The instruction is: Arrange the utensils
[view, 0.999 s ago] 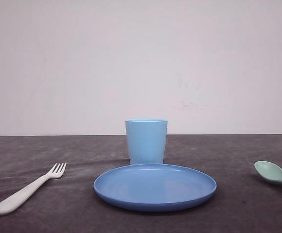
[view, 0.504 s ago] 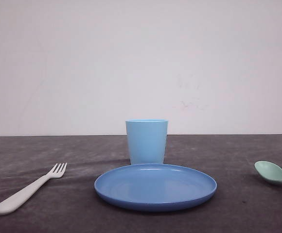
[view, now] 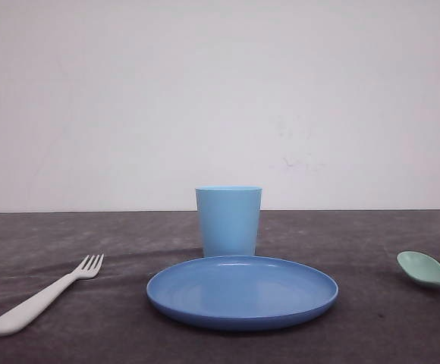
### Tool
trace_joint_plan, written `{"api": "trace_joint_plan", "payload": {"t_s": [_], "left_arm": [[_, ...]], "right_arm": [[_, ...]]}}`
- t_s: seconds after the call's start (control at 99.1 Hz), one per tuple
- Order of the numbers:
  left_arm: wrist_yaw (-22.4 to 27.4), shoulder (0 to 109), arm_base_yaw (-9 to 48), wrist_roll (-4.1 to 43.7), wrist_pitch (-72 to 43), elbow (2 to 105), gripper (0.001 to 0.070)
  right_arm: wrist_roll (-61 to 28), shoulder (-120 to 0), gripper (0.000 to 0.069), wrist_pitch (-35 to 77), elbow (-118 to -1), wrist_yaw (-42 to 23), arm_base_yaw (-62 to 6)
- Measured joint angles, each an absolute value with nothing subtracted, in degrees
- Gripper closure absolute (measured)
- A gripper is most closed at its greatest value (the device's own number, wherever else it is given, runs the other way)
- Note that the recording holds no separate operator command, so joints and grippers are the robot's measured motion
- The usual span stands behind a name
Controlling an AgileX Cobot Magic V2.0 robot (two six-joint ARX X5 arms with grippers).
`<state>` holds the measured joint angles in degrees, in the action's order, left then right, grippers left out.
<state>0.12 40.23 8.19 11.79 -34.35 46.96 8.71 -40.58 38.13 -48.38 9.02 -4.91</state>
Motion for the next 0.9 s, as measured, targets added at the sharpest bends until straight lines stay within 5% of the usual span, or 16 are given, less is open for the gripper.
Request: {"api": "trace_joint_plan", "payload": {"t_s": [0.172, 0.444, 0.898], "left_arm": [[1.4, 42.8, 10.9, 13.1, -35.9, 47.0, 0.0288], [1.1, 50.5, 18.5, 17.7, -36.9, 46.1, 0.0325], [-6.2, 70.7, 32.2, 25.1, -33.1, 46.0, 0.0326]], "right_arm": [[8.7, -41.0, 0.0353, 38.2, -48.4, 9.0, -5.4], [8.7, -41.6, 0.0349, 39.2, -48.4, 9.0, -5.5], [8.7, -41.6, 0.0349, 40.6, -48.4, 9.0, -5.5]]}}
